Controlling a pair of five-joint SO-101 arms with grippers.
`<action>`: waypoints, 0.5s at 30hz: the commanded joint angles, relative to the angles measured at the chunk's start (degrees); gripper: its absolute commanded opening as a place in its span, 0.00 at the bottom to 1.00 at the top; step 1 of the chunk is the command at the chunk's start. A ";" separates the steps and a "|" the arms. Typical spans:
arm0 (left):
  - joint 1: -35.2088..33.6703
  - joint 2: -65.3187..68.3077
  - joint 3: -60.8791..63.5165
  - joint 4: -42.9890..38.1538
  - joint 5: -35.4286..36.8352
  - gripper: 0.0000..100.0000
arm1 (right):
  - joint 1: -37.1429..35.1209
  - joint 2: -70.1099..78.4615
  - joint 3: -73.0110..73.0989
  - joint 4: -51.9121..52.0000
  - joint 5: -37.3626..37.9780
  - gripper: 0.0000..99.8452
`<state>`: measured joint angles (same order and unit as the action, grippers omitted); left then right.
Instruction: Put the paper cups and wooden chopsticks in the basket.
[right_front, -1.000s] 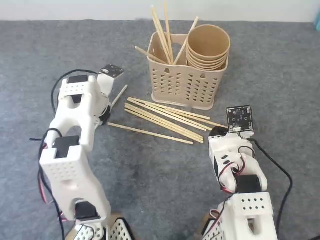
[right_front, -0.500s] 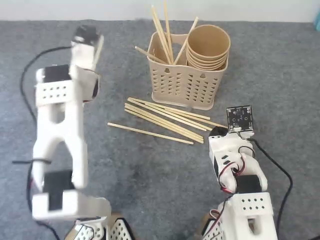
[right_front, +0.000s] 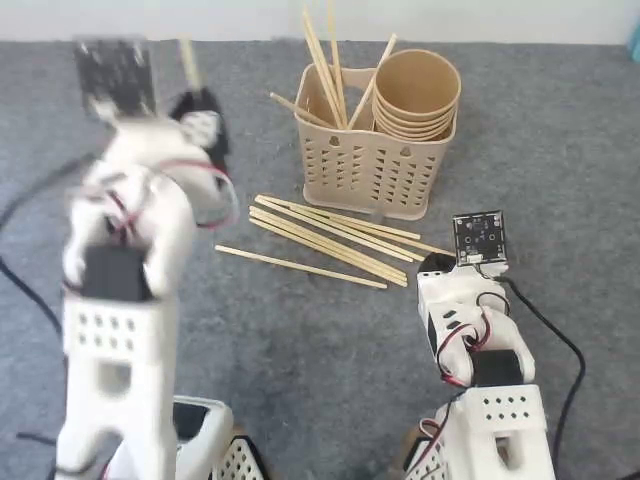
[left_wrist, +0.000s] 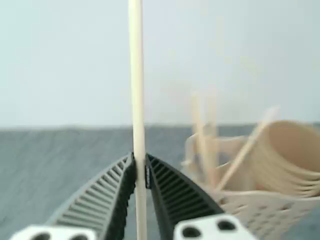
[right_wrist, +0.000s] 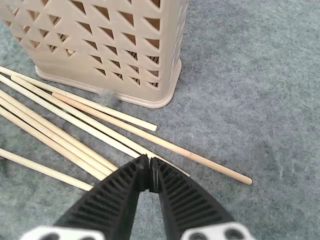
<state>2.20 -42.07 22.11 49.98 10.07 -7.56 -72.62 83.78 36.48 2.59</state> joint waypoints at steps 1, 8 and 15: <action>7.12 -10.02 10.68 -20.57 1.14 0.01 | -0.22 -1.19 -0.70 -1.27 0.70 0.01; 14.42 -12.57 29.41 -60.13 -0.70 0.01 | -0.22 -1.19 -0.70 -1.27 0.70 0.01; 15.65 4.13 19.74 -62.42 -1.67 0.01 | -0.22 -1.19 -0.70 -1.27 0.70 0.01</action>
<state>17.41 -44.97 48.66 -10.42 7.87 -7.56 -72.62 83.78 36.48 2.59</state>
